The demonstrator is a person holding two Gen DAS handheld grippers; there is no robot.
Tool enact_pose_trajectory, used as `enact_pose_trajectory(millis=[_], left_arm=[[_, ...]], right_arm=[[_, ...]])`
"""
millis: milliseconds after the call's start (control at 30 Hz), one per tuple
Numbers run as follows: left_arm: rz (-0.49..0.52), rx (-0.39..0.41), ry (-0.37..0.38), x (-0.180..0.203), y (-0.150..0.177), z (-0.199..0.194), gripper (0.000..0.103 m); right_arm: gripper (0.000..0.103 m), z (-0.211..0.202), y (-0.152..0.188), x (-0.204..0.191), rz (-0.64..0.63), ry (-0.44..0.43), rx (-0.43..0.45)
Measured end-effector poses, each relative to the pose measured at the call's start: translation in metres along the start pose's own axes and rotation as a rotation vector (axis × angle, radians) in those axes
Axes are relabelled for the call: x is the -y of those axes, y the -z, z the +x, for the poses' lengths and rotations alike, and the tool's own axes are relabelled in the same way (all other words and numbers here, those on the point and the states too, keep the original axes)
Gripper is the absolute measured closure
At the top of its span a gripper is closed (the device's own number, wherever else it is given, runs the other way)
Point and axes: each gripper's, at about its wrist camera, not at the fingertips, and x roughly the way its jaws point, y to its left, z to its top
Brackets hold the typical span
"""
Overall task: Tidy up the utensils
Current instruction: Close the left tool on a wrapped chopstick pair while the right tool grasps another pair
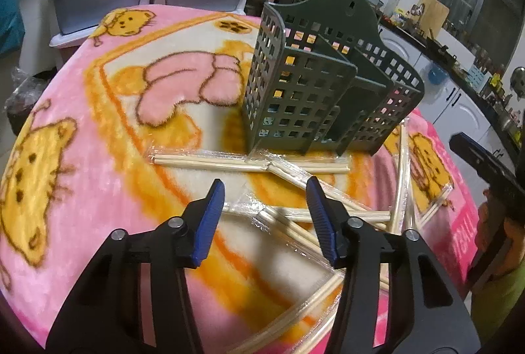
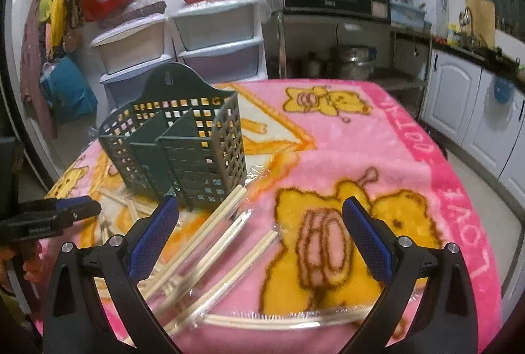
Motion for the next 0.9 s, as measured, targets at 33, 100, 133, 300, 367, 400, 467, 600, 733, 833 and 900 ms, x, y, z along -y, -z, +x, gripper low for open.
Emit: enact_pose_trajectory(millis=[33, 100, 133, 300, 367, 400, 467, 600, 733, 833, 900], left_arm=[[0.0, -0.006, -0.003, -0.001, 0.0, 0.002, 0.062], [-0.004, -0.015, -0.005, -0.003, -0.001, 0.005, 0.064], [-0.009, -0.023, -0.009, -0.004, -0.002, 0.007, 0.065], [-0.021, -0.055, -0.013, -0.01, -0.004, 0.017, 0.07], [-0.022, -0.065, -0.012, -0.011, -0.005, 0.02, 0.074], [-0.021, -0.069, -0.012, -0.011, -0.005, 0.021, 0.076], [-0.019, -0.074, -0.013, -0.012, -0.005, 0.023, 0.079], [-0.018, -0.085, -0.013, -0.012, -0.005, 0.025, 0.088], [-0.016, -0.084, -0.013, -0.011, -0.004, 0.023, 0.095], [-0.012, -0.08, -0.009, -0.01, -0.004, 0.022, 0.097], [-0.006, -0.077, -0.008, -0.009, -0.004, 0.02, 0.099]], right_arm=[[0.006, 0.004, -0.002, 0.003, 0.009, -0.001, -0.012], [0.007, 0.014, -0.005, 0.007, 0.027, -0.017, -0.037], [0.008, 0.02, -0.007, 0.01, 0.036, -0.025, -0.056], [0.021, 0.047, -0.011, 0.018, 0.063, -0.08, -0.138], [0.025, 0.056, -0.012, 0.021, 0.08, -0.101, -0.16], [0.029, 0.058, -0.013, 0.021, 0.086, -0.115, -0.167], [0.035, 0.065, -0.014, 0.023, 0.098, -0.147, -0.179], [0.05, 0.074, -0.017, 0.026, 0.123, -0.217, -0.197], [0.069, 0.076, -0.018, 0.025, 0.12, -0.27, -0.199], [0.087, 0.074, -0.018, 0.019, 0.099, -0.307, -0.195], [0.095, 0.069, -0.019, 0.013, 0.057, -0.293, -0.182]])
